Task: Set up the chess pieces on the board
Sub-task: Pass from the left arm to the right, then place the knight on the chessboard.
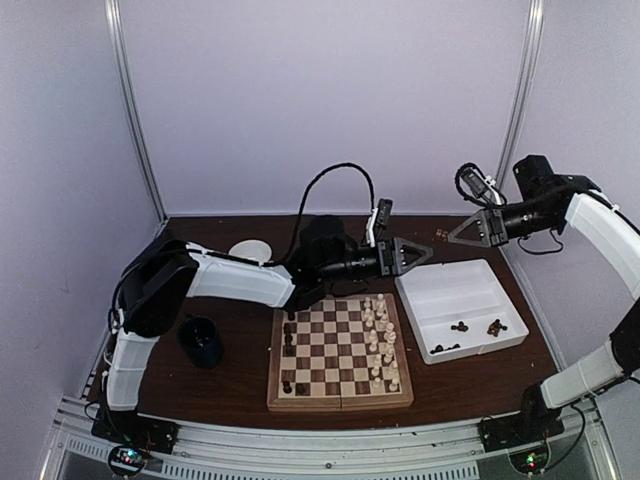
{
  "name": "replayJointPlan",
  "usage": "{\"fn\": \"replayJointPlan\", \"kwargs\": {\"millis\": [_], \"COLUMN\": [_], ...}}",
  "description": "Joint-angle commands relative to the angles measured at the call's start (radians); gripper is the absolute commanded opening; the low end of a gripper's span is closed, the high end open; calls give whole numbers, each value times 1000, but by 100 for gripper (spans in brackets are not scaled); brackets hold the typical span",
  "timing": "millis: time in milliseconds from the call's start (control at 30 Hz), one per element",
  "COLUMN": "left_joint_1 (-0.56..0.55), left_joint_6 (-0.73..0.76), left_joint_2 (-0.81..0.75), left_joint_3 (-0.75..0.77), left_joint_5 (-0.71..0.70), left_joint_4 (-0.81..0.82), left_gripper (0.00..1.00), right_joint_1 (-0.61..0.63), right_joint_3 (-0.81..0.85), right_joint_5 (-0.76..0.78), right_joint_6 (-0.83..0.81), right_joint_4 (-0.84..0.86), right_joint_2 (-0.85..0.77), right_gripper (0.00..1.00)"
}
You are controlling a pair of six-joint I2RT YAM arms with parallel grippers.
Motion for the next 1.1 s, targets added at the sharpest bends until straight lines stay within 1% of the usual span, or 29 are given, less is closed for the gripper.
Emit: {"fn": "replayJointPlan", "kwargs": {"millis": [0, 133, 167, 267, 333, 400, 467, 600, 700, 867, 1067], "left_joint_1": [55, 96, 101, 110, 115, 123, 139, 161, 171, 175, 175], "left_joint_6": [165, 276, 327, 436, 494, 527, 539, 535, 531, 516, 497], "left_joint_2": [-227, -419, -475, -625, -716, -794, -874, -990, -1065, -1156, -1208], "left_joint_3": [-126, -307, -346, -432, -470, -500, -538, -606, -645, -711, -736], "left_joint_5": [-74, -192, -238, -398, -538, -635, -691, -782, -811, -845, -850], "left_joint_4": [-129, -227, -290, -443, -555, -654, -718, -820, -888, -933, -967], "left_gripper": [65, 66, 67, 74, 81, 86, 89, 90, 90, 90, 90], "right_joint_1": [129, 292, 326, 432, 507, 584, 658, 794, 873, 985, 1079], "right_joint_3": [63, 117, 140, 203, 245, 280, 314, 383, 452, 571, 623], "right_joint_5": [301, 530, 592, 719, 810, 888, 949, 1047, 1099, 1175, 1279], "right_joint_6": [-150, -219, -232, -278, -308, -329, -345, -372, -385, -403, -424], "right_joint_4": [-116, -166, -177, -216, -240, -258, -268, -290, -315, -357, -383], "right_joint_2": [-28, 10, 25, 89, 142, 194, 257, 376, 472, 633, 783], "right_gripper": [14, 14, 14, 14, 14, 14, 13, 12, 12, 12, 10]}}
